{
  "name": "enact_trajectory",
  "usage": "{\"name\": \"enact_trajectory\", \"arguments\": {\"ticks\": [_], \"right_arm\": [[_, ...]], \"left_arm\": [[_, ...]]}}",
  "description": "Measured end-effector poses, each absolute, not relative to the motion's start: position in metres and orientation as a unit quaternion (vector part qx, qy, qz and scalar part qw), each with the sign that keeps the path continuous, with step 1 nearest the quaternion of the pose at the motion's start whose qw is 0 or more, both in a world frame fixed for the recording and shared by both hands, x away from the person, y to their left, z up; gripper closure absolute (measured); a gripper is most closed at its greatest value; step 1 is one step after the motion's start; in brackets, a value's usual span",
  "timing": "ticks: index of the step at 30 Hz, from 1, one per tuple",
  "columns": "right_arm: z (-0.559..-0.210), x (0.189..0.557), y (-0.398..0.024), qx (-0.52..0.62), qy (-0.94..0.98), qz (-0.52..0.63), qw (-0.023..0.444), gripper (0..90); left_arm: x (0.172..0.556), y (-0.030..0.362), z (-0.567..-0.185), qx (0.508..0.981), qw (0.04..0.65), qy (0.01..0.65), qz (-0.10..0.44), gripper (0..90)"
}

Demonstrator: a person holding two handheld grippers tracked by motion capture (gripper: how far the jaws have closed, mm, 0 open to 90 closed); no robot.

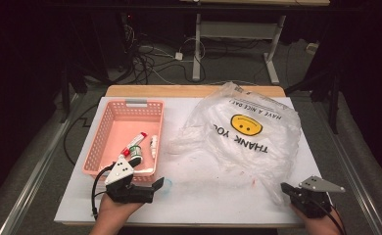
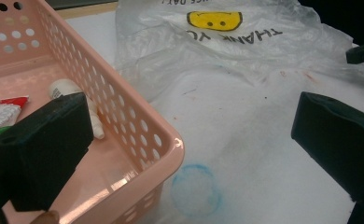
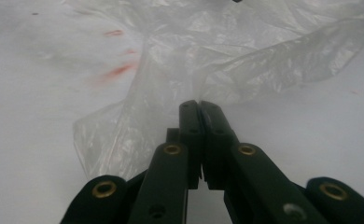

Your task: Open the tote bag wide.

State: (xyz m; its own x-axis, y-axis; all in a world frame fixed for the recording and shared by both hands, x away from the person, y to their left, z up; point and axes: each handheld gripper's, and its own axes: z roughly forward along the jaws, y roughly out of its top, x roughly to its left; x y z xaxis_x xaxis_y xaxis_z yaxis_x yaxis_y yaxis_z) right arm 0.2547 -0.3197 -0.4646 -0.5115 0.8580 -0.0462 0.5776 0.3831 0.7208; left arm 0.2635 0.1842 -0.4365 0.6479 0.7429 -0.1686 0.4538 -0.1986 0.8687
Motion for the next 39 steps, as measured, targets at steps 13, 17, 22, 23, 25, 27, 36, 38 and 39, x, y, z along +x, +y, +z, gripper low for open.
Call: {"name": "enact_trajectory", "arguments": {"ticks": [13, 17, 22, 23, 25, 27, 36, 38, 39], "right_arm": [[-0.468, 0.239, -0.257, 0.364, 0.846, 0.348, 0.176, 84.5], [-0.468, 0.236, -0.246, 0.342, 0.854, 0.354, 0.168, 80.3], [-0.454, 0.231, -0.259, 0.352, 0.83, 0.395, 0.174, 73.8], [-0.454, 0.231, -0.259, 0.352, 0.83, 0.395, 0.174, 73.8], [-0.449, 0.231, -0.265, 0.359, 0.822, 0.405, 0.178, 73.3], [-0.446, 0.23, -0.27, 0.363, 0.815, 0.414, 0.181, 72.2], [-0.435, 0.227, -0.279, 0.367, 0.802, 0.429, 0.196, 69.0], [-0.431, 0.225, -0.281, 0.366, 0.797, 0.436, 0.201, 68.3], [-0.429, 0.223, -0.281, 0.366, 0.795, 0.439, 0.203, 67.7]], "left_arm": [[0.266, 0.189, -0.437, 0.757, 0.494, 0.408, 0.132, 0.0], [0.265, 0.189, -0.434, 0.756, 0.493, 0.409, 0.132, 0.0], [0.264, 0.187, -0.433, 0.761, 0.487, 0.406, 0.135, 0.0], [0.265, 0.186, -0.434, 0.762, 0.487, 0.406, 0.134, 0.0], [0.265, 0.185, -0.434, 0.762, 0.486, 0.405, 0.135, 0.0], [0.265, 0.185, -0.434, 0.763, 0.486, 0.404, 0.136, 0.0], [0.263, 0.184, -0.436, 0.765, 0.492, 0.392, 0.14, 0.0], [0.263, 0.185, -0.436, 0.763, 0.494, 0.393, 0.142, 0.0], [0.263, 0.185, -0.436, 0.761, 0.495, 0.394, 0.142, 0.0]]}}
